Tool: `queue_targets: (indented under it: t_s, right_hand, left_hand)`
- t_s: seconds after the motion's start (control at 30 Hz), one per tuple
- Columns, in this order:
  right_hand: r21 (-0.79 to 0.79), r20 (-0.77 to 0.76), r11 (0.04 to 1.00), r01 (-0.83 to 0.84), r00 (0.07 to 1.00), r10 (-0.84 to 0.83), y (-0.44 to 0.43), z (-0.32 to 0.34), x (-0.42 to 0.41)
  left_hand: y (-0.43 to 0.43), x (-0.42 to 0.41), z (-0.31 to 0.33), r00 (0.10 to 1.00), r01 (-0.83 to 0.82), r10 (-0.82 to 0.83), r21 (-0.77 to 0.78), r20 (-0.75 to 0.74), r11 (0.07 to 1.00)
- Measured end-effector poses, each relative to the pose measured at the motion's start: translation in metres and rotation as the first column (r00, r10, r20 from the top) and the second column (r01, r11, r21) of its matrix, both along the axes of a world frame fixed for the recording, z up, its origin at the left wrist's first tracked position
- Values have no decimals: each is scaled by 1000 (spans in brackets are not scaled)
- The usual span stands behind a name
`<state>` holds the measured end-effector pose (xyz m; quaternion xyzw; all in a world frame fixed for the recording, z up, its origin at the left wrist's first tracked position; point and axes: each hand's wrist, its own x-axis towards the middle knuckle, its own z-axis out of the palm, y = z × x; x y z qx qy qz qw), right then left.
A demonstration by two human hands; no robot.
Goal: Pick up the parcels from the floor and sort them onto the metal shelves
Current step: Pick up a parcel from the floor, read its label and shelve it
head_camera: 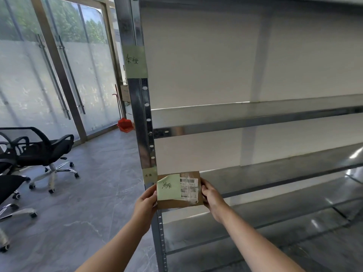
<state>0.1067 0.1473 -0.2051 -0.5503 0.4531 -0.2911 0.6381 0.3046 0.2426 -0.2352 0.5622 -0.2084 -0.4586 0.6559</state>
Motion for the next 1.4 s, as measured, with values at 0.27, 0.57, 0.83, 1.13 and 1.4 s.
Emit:
queue_targets:
  t_s: [0.27,0.57,0.83,1.13,1.4]
  right_hand:
    - [-37,-6,999,14,1000,-14,-44,26,-21]
    - [28,3,994,103,995,-103,-92,14,-38]
    - [69,-20,996,53,998,-52,-142,-18,-38]
    - [106,-58,992,69,996,-63,-174,-92,-15]
    - [143,-70,990,-7,997,17,-201,-123,-1]
  left_hand:
    - [-47,-16,15,1000,2,-2,-8,9,1000]
    - [-96,-34,13,1000,-22,21,46,15,999]
    - [-125,-46,-23,994,-103,105,144,-5,984]
    - [-145,-41,-52,976,-212,216,257,13,943]
    - [-157,-36,-79,958,-269,286,330,-6,905]
